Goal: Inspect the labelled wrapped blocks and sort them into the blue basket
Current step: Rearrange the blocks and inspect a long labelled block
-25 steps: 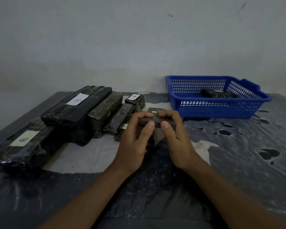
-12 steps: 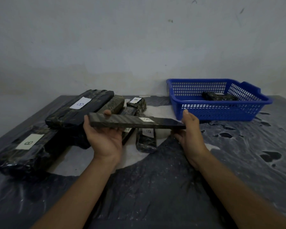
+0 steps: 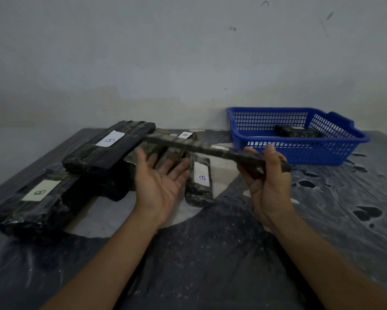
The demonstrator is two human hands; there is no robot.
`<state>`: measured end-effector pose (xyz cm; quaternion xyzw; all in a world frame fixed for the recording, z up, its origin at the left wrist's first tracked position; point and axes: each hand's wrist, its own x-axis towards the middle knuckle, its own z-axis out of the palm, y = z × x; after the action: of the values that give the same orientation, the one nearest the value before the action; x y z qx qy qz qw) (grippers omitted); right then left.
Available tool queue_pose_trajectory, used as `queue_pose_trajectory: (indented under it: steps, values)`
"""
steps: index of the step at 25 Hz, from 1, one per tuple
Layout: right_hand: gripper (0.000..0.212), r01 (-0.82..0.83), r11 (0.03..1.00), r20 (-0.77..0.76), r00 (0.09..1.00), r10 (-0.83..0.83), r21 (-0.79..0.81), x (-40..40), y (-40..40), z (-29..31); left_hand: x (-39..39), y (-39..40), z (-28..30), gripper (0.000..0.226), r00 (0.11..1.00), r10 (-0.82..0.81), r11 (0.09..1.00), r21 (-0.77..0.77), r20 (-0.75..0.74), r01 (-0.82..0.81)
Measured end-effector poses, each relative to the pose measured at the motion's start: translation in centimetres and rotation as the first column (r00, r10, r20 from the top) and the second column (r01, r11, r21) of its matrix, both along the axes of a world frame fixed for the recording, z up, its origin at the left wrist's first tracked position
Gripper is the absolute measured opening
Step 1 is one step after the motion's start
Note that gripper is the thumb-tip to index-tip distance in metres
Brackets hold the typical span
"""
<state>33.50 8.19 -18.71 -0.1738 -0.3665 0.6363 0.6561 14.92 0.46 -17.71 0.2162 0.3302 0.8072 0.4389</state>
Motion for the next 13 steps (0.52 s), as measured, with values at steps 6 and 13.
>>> queue_pose_trajectory:
  steps: [6,13]
  values:
    - [0.062,0.225,0.957,0.215,0.94,-0.263,0.185,-0.1,-1.7,-0.1,1.9,0.0,-2.0,0.064,0.674,-0.047,0.999,-0.025,-0.737,0.043]
    - [0.05,-0.121,0.843,0.406,0.905,-0.123,0.524,-1.4,-4.0,-0.6,1.2,0.2,-1.8,0.078,0.679,-0.066,0.997,-0.081,-0.731,0.01]
